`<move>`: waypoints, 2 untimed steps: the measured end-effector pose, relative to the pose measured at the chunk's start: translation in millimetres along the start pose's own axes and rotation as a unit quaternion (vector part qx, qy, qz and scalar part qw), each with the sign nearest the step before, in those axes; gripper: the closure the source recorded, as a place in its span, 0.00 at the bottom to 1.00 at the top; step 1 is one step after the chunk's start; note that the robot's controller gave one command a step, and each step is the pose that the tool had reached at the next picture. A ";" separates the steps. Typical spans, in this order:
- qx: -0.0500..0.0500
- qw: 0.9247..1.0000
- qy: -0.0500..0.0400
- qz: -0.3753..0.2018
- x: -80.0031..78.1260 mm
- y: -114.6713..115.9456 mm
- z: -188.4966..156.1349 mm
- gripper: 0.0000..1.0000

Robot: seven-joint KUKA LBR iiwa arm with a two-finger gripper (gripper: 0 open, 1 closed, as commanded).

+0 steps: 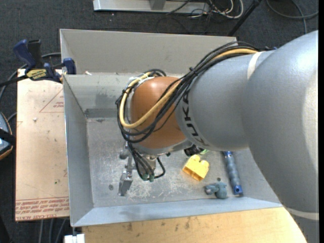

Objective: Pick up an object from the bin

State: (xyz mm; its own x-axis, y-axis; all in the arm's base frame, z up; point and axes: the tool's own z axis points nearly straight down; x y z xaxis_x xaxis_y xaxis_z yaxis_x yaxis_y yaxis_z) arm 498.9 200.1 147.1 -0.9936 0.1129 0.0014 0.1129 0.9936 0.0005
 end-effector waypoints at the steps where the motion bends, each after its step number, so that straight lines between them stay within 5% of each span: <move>1: 0.001 0.999 -0.001 -0.035 -38.5 -71.4 67.2 0.00; 2: 0.001 0.995 0.000 -0.105 -2.9 -114.6 42.4 0.00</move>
Offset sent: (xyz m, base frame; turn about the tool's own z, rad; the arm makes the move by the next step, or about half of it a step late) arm 0.0290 -0.0711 -0.0648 -0.0766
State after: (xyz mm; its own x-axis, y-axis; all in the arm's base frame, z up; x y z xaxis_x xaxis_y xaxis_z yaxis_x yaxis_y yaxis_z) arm 488.8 85.9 104.6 -0.9954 -0.0963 0.0015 -0.0963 0.9954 -0.0007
